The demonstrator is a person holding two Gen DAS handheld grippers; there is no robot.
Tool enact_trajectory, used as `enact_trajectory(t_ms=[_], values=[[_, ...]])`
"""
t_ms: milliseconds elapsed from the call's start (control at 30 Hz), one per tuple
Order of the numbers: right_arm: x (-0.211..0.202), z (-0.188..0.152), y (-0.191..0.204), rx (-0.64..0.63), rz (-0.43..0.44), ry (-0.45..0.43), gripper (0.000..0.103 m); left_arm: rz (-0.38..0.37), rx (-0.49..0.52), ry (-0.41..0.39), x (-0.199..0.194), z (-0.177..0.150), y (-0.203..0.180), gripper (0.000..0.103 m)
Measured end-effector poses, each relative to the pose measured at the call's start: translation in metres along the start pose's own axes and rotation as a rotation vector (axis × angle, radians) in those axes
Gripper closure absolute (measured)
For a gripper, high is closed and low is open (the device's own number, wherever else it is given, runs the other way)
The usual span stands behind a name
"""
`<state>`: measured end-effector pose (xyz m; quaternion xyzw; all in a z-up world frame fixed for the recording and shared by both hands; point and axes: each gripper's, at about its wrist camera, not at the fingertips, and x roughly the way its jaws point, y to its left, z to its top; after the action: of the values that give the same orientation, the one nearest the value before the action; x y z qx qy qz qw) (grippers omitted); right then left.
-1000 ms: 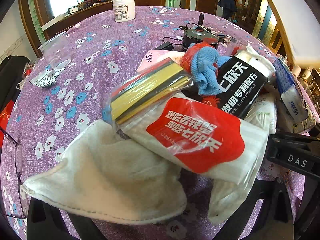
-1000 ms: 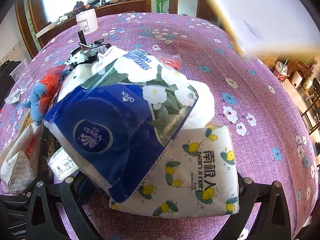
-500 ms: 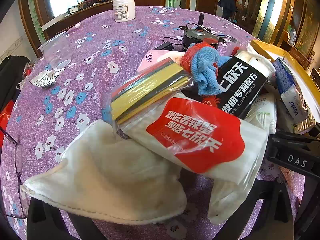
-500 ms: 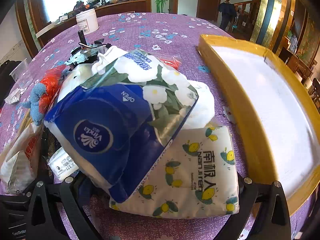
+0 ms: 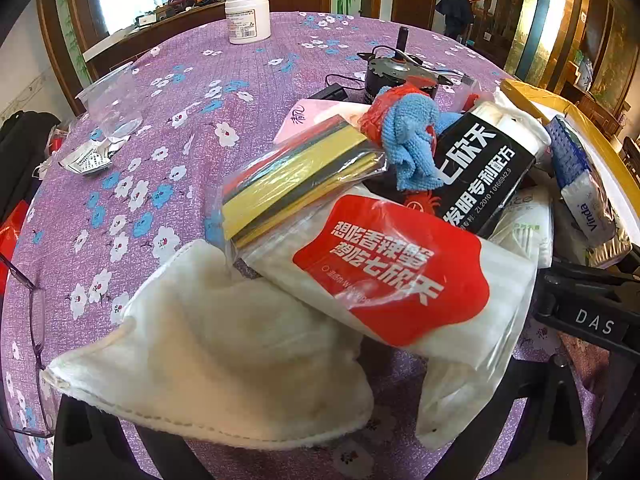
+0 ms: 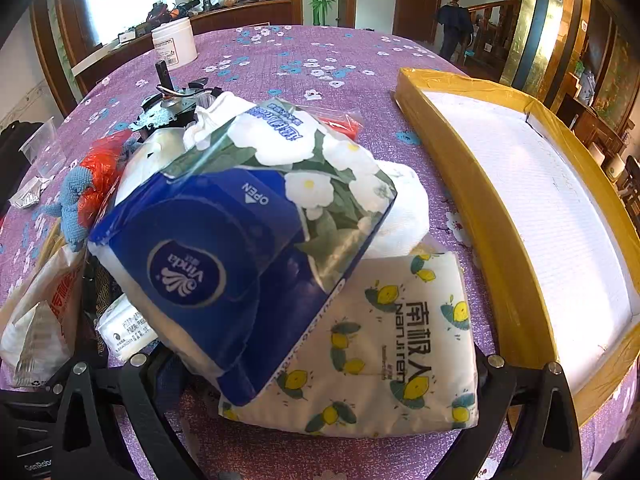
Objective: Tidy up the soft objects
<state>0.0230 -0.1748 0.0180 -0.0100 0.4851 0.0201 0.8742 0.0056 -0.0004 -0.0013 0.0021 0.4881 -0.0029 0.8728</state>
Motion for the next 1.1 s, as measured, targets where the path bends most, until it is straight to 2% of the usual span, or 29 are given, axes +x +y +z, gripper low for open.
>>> enact_trajectory(t_ms=[233,300,400,533,600,700,833,933,1100], values=[[0.003,-0.002,-0.002,-0.002,0.003,0.001,0.001,-0.001,0.0,0.0,0.0,0.0,0.0,0.0],[0.002,-0.001,-0.002,-0.062,0.045,0.02,0.001,-0.009,0.013,0.003,-0.001,0.0,0.0,0.0],[-0.007,-0.009,-0.009,-0.159,0.149,0.056,0.001,-0.028,0.021,-0.003,-0.003,0.0,0.002,0.0],[-0.03,-0.036,-0.021,-0.198,0.384,0.09,0.0,-0.054,0.055,-0.06,-0.015,-0.004,-0.001,0.0],[-0.044,-0.051,-0.026,-0.243,0.487,0.076,0.0,-0.073,0.082,-0.091,-0.024,-0.008,-0.004,0.0],[-0.067,-0.068,-0.034,-0.289,0.592,0.017,0.002,-0.157,0.112,-0.131,-0.037,-0.012,-0.007,0.0],[-0.092,-0.079,-0.043,-0.348,0.593,-0.118,0.005,-0.269,0.101,-0.143,-0.045,-0.01,-0.001,0.0],[-0.097,-0.078,-0.05,-0.341,0.595,-0.15,0.005,-0.226,0.058,-0.126,-0.04,-0.008,-0.001,0.0],[-0.095,-0.074,-0.061,-0.279,0.604,-0.132,0.005,-0.241,-0.024,-0.078,-0.029,-0.004,0.013,0.0]])
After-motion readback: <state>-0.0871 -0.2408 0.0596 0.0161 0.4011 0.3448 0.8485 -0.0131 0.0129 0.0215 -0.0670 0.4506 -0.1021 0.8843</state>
